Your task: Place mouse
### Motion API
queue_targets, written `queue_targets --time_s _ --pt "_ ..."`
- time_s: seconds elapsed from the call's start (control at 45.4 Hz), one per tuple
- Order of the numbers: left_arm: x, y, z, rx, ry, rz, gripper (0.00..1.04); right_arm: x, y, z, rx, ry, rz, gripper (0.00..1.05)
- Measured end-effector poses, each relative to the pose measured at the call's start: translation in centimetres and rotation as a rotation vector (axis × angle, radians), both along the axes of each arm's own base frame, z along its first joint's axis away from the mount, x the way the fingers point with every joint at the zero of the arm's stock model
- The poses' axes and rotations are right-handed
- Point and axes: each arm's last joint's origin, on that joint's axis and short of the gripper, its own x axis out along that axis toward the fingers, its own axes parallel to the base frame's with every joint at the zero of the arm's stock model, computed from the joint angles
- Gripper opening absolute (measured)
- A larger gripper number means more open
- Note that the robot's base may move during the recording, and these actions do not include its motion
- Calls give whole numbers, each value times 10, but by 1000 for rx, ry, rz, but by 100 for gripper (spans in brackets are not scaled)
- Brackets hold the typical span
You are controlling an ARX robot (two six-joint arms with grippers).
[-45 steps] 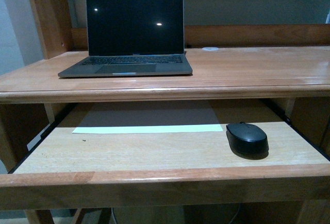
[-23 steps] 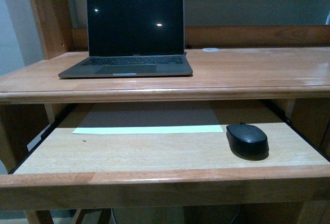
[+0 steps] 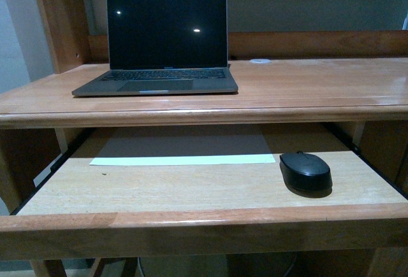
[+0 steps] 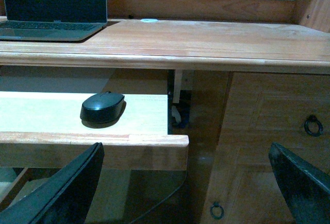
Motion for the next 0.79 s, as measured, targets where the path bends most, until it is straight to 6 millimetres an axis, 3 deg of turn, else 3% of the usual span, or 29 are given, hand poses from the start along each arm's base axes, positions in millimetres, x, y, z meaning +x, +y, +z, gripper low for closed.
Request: queue_targets --time_s 0.286,0.418,0.484,0.528,0.683,0.793 --pt "0 0 0 0 0 0 54 7 0 9 13 -34 9 98" --pt "0 0 0 0 0 0 86 43 10 30 60 33 66 98" --pt "0 0 0 0 0 -1 97 60 17 38 76 70 77 98" --pt "0 0 0 1 0 0 100 69 21 42 83 88 88 98" --pt "0 0 0 0 0 -1 98 129 46 41 90 255 102 98" --pt "0 0 0 0 0 0 98 154 61 37 86 288 91 98"
